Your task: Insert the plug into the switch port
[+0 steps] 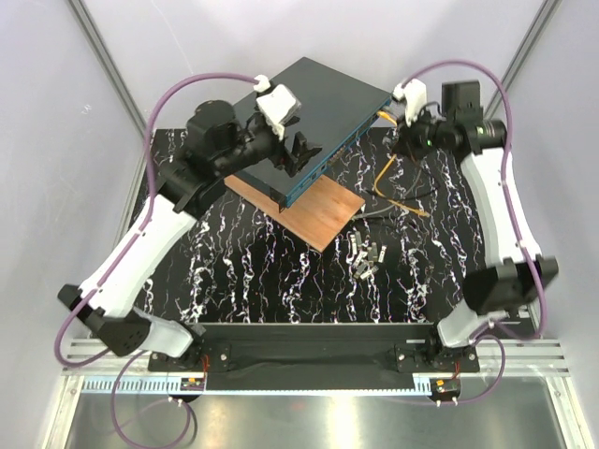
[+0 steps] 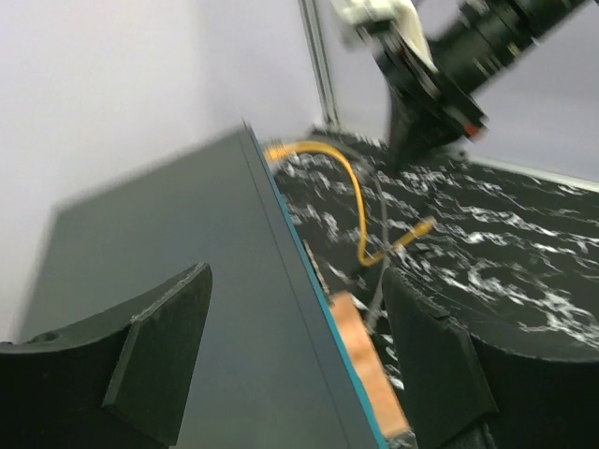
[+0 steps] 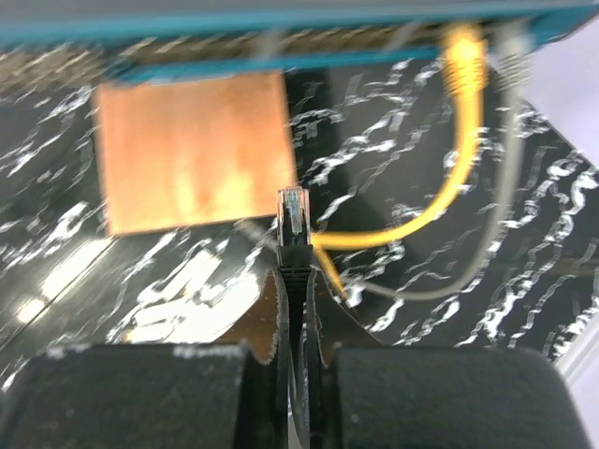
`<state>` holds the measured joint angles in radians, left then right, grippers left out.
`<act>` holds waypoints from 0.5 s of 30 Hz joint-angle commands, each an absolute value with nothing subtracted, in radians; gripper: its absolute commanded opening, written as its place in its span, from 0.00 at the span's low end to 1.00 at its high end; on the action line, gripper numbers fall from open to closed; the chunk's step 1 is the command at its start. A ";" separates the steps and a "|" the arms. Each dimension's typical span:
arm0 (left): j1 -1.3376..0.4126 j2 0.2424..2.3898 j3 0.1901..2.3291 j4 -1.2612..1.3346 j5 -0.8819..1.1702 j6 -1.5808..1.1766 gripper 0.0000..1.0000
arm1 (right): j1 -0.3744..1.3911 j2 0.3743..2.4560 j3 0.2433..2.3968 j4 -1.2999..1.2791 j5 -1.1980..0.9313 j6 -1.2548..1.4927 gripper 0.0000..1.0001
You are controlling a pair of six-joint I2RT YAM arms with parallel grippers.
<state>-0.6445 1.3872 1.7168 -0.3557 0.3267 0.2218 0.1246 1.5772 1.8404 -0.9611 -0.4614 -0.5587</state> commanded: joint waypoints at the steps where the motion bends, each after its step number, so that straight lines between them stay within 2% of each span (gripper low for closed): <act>1: -0.623 1.425 1.761 -0.419 0.278 0.072 0.80 | 0.130 1.698 2.009 -0.900 -0.353 -0.482 0.00; 11: -0.578 1.468 1.764 -0.416 0.287 0.009 0.81 | 0.130 1.824 2.025 -0.790 -0.342 -0.471 0.00; 15: -0.574 1.459 1.762 -0.432 0.449 0.133 0.84 | 0.129 1.773 2.055 -0.896 -0.457 -0.492 0.00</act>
<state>-0.5774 1.4765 1.7214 -0.4553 0.3233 0.0601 0.1246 1.8408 2.0083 -0.8692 -0.3721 -0.4854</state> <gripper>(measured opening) 0.834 0.044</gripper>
